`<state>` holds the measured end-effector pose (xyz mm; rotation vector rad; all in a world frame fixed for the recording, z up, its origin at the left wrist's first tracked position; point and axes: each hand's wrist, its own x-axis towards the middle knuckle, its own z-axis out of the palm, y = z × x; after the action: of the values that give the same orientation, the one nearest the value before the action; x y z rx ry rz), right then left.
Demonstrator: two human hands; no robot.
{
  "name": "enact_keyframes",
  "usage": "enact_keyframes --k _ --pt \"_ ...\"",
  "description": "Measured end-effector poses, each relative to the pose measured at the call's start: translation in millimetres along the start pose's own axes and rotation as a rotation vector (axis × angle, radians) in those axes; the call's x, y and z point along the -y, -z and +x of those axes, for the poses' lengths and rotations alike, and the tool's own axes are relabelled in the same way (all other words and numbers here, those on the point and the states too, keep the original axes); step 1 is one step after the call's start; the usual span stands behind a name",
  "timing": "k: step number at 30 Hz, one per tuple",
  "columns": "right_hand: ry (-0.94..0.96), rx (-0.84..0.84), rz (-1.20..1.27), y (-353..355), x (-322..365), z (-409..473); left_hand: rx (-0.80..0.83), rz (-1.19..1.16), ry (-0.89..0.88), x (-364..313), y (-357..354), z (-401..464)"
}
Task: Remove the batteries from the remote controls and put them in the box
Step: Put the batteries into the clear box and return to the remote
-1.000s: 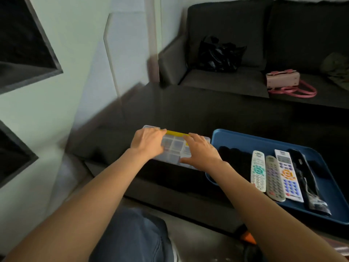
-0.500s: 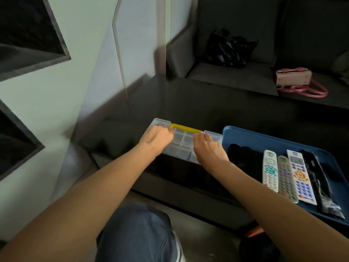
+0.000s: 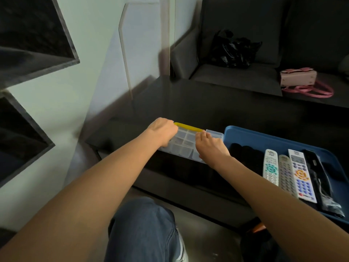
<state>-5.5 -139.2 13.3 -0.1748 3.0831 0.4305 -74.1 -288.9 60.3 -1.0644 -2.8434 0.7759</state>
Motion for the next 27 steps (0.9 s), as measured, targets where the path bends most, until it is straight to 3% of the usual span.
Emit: enact_keyframes --k 3,9,13,17,21,24,27 --pt "-0.015 -0.015 0.115 6.4 -7.3 -4.5 -0.014 -0.032 0.015 1.4 0.1 -0.8" --pt "-0.079 -0.087 0.588 27.3 -41.1 -7.9 -0.161 -0.317 0.176 1.5 1.5 -2.6" --pt "-0.338 -0.314 0.917 18.8 -49.7 -9.1 -0.407 -0.391 0.3 -7.3 11.3 0.7" --pt "-0.643 -0.375 1.321 5.1 -59.4 -5.4 -0.594 -0.495 0.427 -20.5 22.4 13.7" --pt "-0.731 -0.446 1.451 0.6 -70.7 4.0 -0.702 -0.764 0.417 -30.9 26.0 26.5" --pt "-0.756 -0.477 1.408 -1.7 -75.5 15.1 -0.566 -0.92 0.247 -52.9 20.1 37.3" --pt "-0.711 -0.396 1.369 -13.2 -78.2 22.2 -0.138 -1.17 0.163 -73.6 23.0 48.5"
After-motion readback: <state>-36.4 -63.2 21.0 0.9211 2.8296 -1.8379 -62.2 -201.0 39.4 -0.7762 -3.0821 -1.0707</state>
